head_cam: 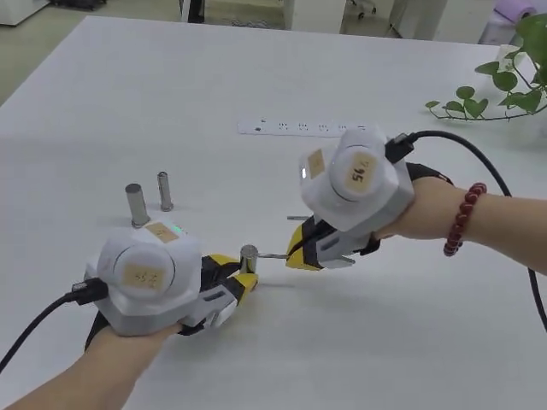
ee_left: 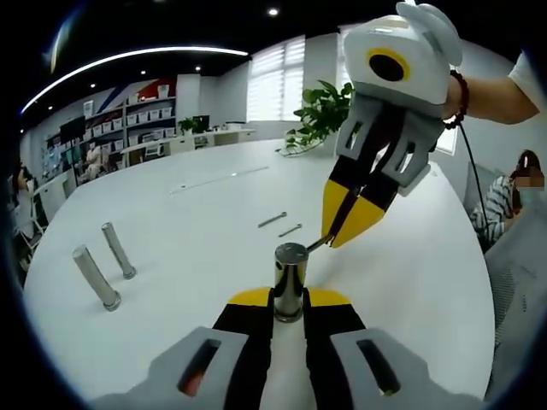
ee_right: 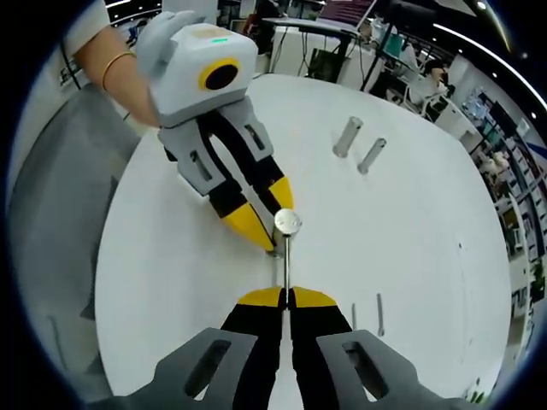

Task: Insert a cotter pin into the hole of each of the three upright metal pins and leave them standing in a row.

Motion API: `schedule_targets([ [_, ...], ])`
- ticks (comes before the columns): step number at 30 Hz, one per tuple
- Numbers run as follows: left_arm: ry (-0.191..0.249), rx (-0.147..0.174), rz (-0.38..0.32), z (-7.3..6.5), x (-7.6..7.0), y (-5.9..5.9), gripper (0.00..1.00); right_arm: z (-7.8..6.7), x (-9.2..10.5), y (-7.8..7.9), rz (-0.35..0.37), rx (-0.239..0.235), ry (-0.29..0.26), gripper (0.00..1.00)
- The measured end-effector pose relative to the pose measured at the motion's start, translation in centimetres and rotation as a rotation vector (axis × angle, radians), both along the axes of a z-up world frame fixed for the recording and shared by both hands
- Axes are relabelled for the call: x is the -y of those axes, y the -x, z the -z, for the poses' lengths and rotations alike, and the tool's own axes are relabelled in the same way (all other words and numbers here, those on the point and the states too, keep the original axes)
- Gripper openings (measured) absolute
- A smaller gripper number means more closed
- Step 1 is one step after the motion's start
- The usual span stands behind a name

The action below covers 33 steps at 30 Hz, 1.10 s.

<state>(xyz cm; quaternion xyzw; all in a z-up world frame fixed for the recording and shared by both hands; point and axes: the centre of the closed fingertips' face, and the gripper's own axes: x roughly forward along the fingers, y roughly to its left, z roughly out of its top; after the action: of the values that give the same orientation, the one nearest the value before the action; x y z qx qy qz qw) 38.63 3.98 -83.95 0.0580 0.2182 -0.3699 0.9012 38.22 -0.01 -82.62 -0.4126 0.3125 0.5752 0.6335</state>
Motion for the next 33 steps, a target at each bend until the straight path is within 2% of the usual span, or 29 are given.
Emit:
schedule_targets([
  [5, -0.02, 0.016, 0.006, 0.0, 0.1, 0.0, 0.11, -0.3, -0.6, 0.0, -0.008, 0.01, 0.001, 0.03],
  [16, -0.013, 0.015, -0.003, 0.0, 0.2, -0.1, 0.11, -0.4, -1.1, 0.0, -0.016, 0.018, 0.002, 0.03],
  [33, 0.002, 0.017, -0.02, 0.1, 0.2, -0.1, 0.11, -0.5, -2.4, 0.1, -0.014, 0.011, -0.026, 0.03],
])
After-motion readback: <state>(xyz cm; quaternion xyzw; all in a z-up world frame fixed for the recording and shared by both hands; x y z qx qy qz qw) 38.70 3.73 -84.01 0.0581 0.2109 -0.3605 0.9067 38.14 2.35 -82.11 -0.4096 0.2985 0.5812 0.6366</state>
